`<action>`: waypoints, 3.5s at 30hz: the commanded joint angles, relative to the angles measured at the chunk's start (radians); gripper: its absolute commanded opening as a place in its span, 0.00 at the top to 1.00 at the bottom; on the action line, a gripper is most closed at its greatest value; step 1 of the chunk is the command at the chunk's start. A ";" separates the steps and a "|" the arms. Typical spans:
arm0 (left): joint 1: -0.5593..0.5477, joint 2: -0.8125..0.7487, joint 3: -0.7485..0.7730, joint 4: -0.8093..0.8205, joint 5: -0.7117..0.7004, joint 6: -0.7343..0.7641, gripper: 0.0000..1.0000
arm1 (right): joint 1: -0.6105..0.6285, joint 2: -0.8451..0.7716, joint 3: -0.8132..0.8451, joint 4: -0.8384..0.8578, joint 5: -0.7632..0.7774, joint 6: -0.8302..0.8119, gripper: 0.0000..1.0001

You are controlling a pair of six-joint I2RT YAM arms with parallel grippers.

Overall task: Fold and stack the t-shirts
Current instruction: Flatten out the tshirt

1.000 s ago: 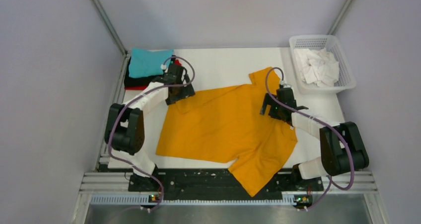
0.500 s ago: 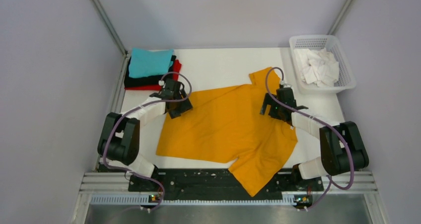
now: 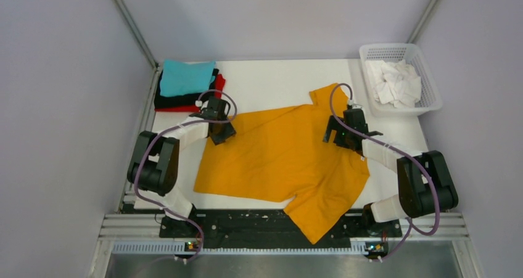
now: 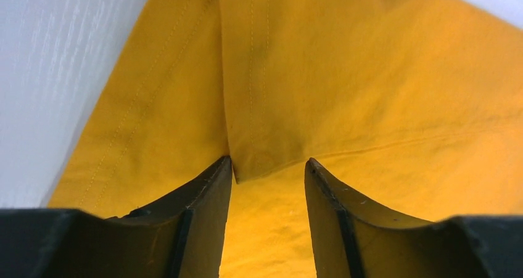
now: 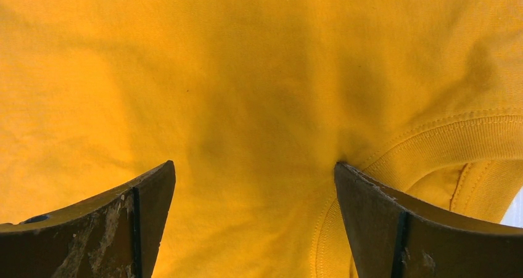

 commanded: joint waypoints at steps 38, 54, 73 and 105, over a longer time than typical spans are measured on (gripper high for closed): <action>0.208 0.554 0.893 -0.143 0.023 -0.206 0.67 | -0.005 0.051 0.017 -0.056 -0.006 -0.009 0.01; 0.093 0.211 0.673 -0.028 0.288 0.083 0.01 | -0.004 -0.035 0.107 -0.049 -0.089 -0.034 0.01; -0.002 0.219 0.323 0.017 0.208 0.163 0.01 | -0.006 0.259 0.371 -0.081 0.099 -0.008 0.01; 0.002 0.147 0.405 0.024 0.203 0.134 0.01 | -0.040 0.474 0.986 -0.406 0.044 -0.254 0.01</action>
